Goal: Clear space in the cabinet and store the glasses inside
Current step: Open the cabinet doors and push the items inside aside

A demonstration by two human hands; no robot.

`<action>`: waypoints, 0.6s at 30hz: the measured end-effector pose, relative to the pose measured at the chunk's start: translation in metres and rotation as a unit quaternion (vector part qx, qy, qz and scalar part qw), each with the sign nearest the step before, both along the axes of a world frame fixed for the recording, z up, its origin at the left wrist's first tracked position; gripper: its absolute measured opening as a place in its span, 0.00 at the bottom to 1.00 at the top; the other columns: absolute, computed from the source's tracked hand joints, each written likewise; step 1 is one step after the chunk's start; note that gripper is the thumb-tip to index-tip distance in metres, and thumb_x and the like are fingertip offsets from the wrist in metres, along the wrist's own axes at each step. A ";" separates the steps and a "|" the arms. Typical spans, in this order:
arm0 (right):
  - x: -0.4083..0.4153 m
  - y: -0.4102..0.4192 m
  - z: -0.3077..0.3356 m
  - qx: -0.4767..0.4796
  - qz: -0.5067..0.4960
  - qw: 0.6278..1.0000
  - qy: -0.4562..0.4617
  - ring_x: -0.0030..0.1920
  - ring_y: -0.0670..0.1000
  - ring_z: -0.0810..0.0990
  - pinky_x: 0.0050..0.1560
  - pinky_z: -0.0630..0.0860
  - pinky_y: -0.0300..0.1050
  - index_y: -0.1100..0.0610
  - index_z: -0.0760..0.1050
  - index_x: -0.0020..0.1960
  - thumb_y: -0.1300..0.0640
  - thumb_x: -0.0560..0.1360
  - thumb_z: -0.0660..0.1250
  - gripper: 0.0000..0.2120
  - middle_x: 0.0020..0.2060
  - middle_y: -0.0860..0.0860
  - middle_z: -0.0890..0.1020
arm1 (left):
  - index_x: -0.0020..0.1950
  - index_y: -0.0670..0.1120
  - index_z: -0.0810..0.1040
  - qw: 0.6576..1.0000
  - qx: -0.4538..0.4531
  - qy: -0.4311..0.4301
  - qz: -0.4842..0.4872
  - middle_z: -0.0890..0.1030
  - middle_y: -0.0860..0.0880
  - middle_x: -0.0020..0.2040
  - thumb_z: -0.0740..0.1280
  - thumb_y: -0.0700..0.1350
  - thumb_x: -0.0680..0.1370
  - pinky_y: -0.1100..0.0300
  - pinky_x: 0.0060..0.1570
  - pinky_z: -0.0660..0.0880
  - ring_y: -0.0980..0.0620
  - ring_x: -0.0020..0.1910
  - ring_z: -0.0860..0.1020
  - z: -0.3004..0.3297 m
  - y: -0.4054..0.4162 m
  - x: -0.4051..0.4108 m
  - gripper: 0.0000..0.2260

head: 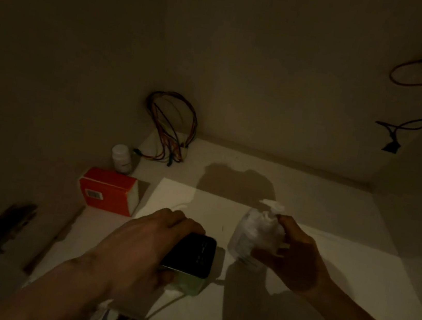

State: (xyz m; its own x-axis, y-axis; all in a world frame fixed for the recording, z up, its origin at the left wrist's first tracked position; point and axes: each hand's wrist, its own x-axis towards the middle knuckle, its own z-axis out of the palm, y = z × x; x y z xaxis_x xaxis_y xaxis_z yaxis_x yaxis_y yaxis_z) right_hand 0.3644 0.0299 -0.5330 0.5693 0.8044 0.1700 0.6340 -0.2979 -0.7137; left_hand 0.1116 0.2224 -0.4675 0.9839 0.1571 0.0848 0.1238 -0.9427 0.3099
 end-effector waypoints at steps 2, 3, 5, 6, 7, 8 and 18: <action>-0.012 0.006 0.007 0.011 0.028 1.000 0.005 0.52 0.40 0.81 0.45 0.80 0.33 0.39 0.68 0.65 0.42 0.63 0.79 0.34 0.56 0.37 0.79 | 0.69 0.64 0.63 1.000 0.014 0.010 0.020 0.71 0.63 0.59 0.72 0.54 0.68 0.57 0.50 0.75 0.62 0.55 0.70 0.004 0.011 -0.016 0.32; -0.019 0.011 0.012 0.013 0.042 0.999 0.011 0.52 0.39 0.81 0.45 0.79 0.30 0.38 0.68 0.65 0.40 0.63 0.79 0.34 0.57 0.37 0.79 | 0.68 0.65 0.63 0.999 0.014 0.022 0.033 0.72 0.63 0.59 0.72 0.54 0.68 0.58 0.50 0.75 0.63 0.54 0.70 0.007 0.017 -0.025 0.32; -0.034 0.026 0.021 0.002 0.064 0.998 0.017 0.53 0.37 0.82 0.45 0.79 0.31 0.35 0.68 0.63 0.39 0.64 0.78 0.32 0.55 0.34 0.80 | 0.67 0.66 0.63 0.998 0.017 0.040 0.053 0.72 0.64 0.58 0.73 0.55 0.67 0.61 0.48 0.75 0.63 0.53 0.71 0.010 0.027 -0.043 0.32; -0.040 0.036 0.025 -0.009 0.072 0.997 0.021 0.52 0.38 0.82 0.45 0.80 0.33 0.34 0.68 0.62 0.38 0.63 0.79 0.31 0.53 0.33 0.80 | 0.66 0.66 0.62 0.996 0.025 0.046 0.066 0.71 0.64 0.58 0.74 0.55 0.67 0.62 0.48 0.75 0.63 0.52 0.71 0.011 0.033 -0.052 0.32; -0.047 0.047 0.028 -0.019 0.080 0.996 0.023 0.52 0.38 0.82 0.46 0.80 0.35 0.34 0.68 0.61 0.38 0.63 0.79 0.31 0.52 0.33 0.81 | 0.66 0.66 0.61 0.995 0.036 0.053 0.080 0.70 0.65 0.58 0.74 0.56 0.68 0.64 0.47 0.74 0.63 0.51 0.72 0.012 0.039 -0.061 0.32; -0.054 0.059 0.030 -0.027 0.090 0.995 0.023 0.51 0.38 0.82 0.46 0.80 0.35 0.35 0.69 0.60 0.38 0.61 0.79 0.32 0.51 0.34 0.81 | 0.67 0.66 0.61 0.993 0.042 0.063 0.096 0.69 0.66 0.59 0.74 0.57 0.68 0.65 0.47 0.74 0.63 0.51 0.72 0.014 0.045 -0.070 0.32; -0.131 0.178 0.039 -0.040 0.164 0.986 0.004 0.55 0.49 0.78 0.53 0.79 0.56 0.40 0.69 0.58 0.44 0.59 0.79 0.31 0.55 0.45 0.75 | 0.73 0.59 0.58 0.966 0.119 0.116 0.198 0.73 0.57 0.68 0.71 0.64 0.67 0.57 0.59 0.73 0.52 0.64 0.75 0.003 0.074 -0.113 0.39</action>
State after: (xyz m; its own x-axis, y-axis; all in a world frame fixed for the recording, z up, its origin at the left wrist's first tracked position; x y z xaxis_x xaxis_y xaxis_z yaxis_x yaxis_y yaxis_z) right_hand 0.2330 0.2077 -0.4943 0.2781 0.9558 0.0952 0.6996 -0.1336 -0.7019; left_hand -0.0010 0.2963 -0.4647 0.8477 0.5281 -0.0503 0.5292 -0.8484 0.0111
